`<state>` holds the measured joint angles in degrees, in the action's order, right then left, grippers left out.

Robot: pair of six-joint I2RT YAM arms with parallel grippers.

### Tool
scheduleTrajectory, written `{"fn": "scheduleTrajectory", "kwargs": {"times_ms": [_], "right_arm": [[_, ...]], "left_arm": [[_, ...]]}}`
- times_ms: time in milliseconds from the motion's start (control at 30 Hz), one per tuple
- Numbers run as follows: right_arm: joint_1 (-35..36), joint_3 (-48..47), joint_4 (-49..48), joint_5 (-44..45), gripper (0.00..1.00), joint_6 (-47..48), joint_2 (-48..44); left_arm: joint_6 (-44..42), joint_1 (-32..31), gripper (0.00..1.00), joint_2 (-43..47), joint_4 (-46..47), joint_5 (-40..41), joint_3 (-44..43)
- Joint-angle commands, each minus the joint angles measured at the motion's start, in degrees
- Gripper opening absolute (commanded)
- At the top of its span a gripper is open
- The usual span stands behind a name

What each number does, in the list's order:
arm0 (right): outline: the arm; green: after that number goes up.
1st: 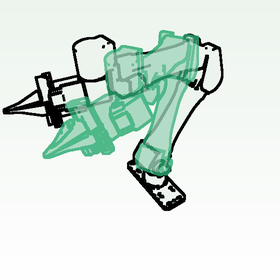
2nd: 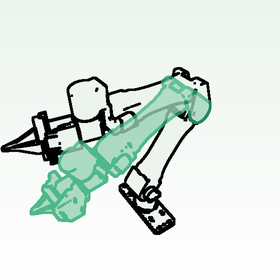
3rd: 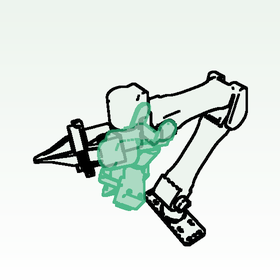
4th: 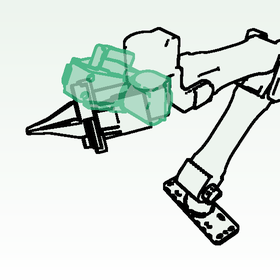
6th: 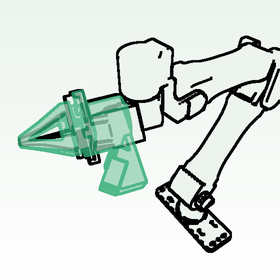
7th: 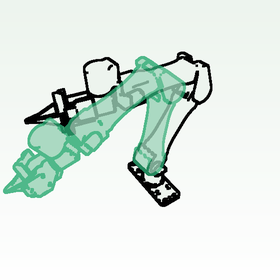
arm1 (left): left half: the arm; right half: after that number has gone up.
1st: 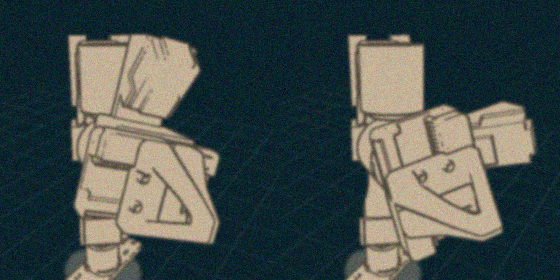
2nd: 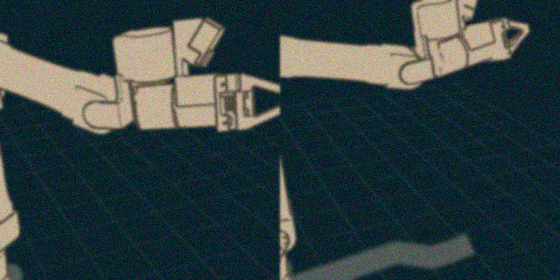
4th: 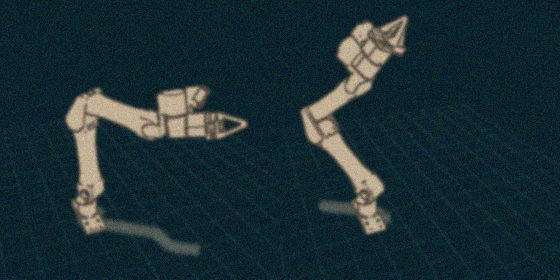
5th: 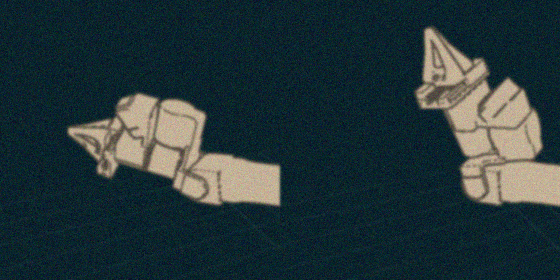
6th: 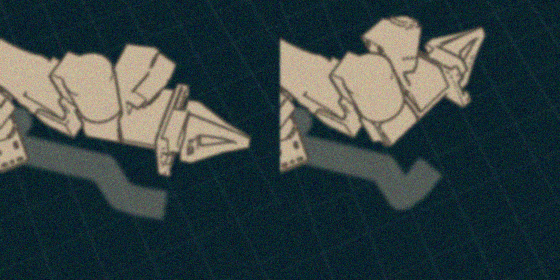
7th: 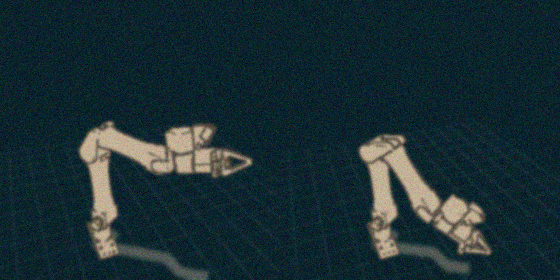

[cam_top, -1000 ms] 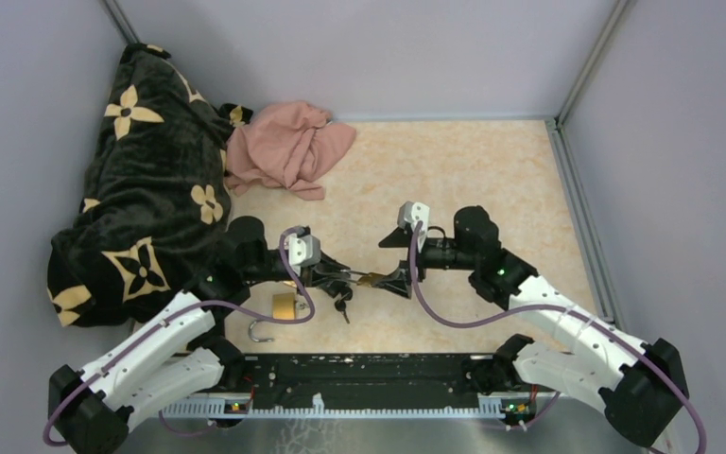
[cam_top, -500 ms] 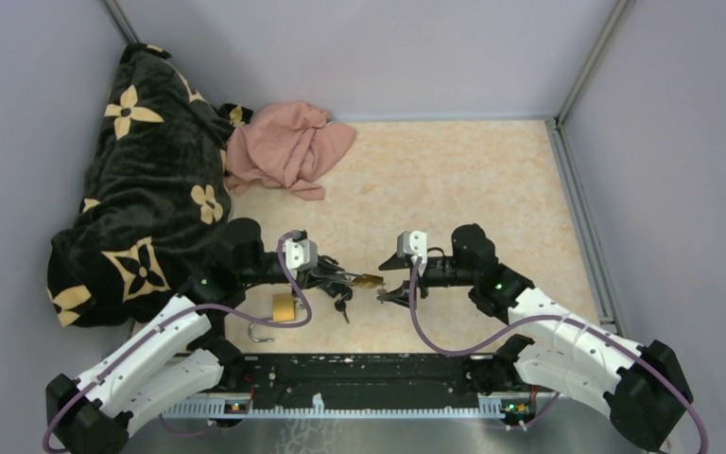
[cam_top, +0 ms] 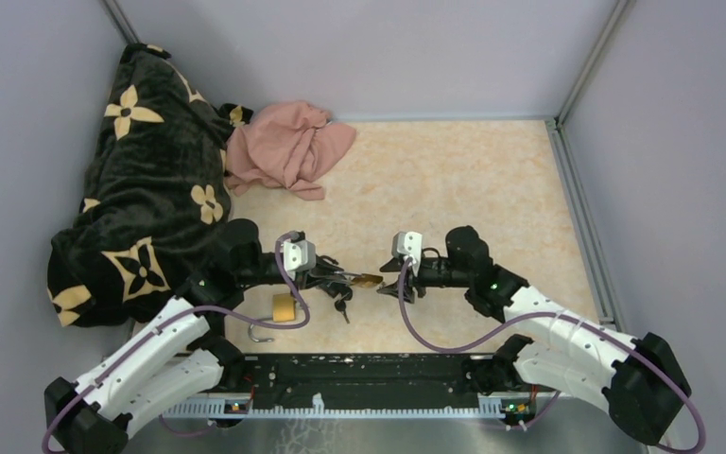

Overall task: Lock with the key
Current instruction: Lock the lock.

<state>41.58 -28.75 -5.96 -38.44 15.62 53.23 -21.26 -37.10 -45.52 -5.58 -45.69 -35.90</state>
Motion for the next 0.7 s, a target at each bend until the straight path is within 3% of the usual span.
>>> {"fn": "scheduleTrajectory", "kwargs": {"times_ms": [0,267,667], "right_arm": [[2.0,-0.4,-0.7,2.6,0.49,1.8,0.4],[2.0,2.5,-5.3,2.0,0.32,0.2,-1.7],[2.0,2.9,-8.9,1.3,0.32,-1.4,-1.7]], "left_arm": [[-0.7,0.4,0.0,1.9,4.2,-1.7,-0.8],[-0.3,0.4,0.0,2.0,4.5,-2.0,-0.5],[1.0,0.5,0.0,1.8,5.1,-2.5,0.1]]}}
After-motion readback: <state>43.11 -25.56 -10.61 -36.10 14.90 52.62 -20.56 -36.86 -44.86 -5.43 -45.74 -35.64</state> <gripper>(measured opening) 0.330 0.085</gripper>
